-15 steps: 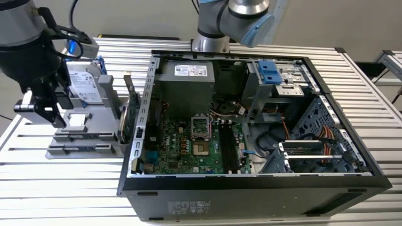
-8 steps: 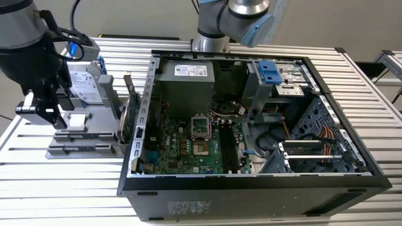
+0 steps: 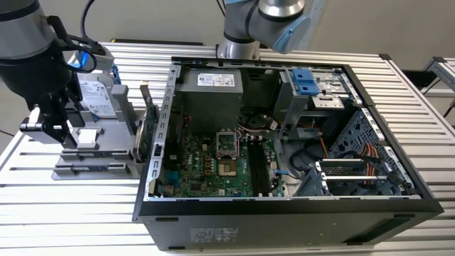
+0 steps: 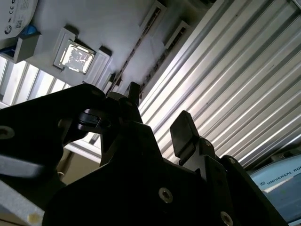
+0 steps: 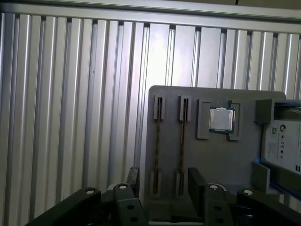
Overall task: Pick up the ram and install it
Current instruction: 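Pick up the ram and move it above insertion slot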
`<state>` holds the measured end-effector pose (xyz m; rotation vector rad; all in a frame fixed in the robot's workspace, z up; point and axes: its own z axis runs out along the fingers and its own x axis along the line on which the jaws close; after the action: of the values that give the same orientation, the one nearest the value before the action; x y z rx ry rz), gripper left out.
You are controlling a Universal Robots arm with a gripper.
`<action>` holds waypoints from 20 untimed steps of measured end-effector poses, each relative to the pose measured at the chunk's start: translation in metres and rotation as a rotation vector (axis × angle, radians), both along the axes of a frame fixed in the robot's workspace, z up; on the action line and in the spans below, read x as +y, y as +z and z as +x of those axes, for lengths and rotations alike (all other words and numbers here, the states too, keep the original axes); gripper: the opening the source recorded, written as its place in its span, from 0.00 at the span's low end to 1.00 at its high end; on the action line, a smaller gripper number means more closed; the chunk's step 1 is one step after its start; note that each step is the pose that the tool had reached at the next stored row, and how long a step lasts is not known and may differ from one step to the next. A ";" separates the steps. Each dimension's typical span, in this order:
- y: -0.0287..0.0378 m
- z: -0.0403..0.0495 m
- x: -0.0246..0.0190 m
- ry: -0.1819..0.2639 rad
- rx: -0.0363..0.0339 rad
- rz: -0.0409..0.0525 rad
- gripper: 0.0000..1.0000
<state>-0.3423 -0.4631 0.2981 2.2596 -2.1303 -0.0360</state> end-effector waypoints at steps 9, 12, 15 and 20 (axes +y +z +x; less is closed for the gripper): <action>-0.0069 0.0000 0.0000 -0.017 -0.0001 -0.0004 1.00; -0.0091 0.0000 0.0000 -0.020 -0.0001 -0.0004 1.00; -0.0113 0.0000 0.0000 -0.022 0.0000 -0.0006 1.00; -0.0152 0.0001 0.0000 -0.024 0.0000 -0.0012 1.00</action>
<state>-0.3422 -0.4631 0.2829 2.2333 -2.1569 -0.0355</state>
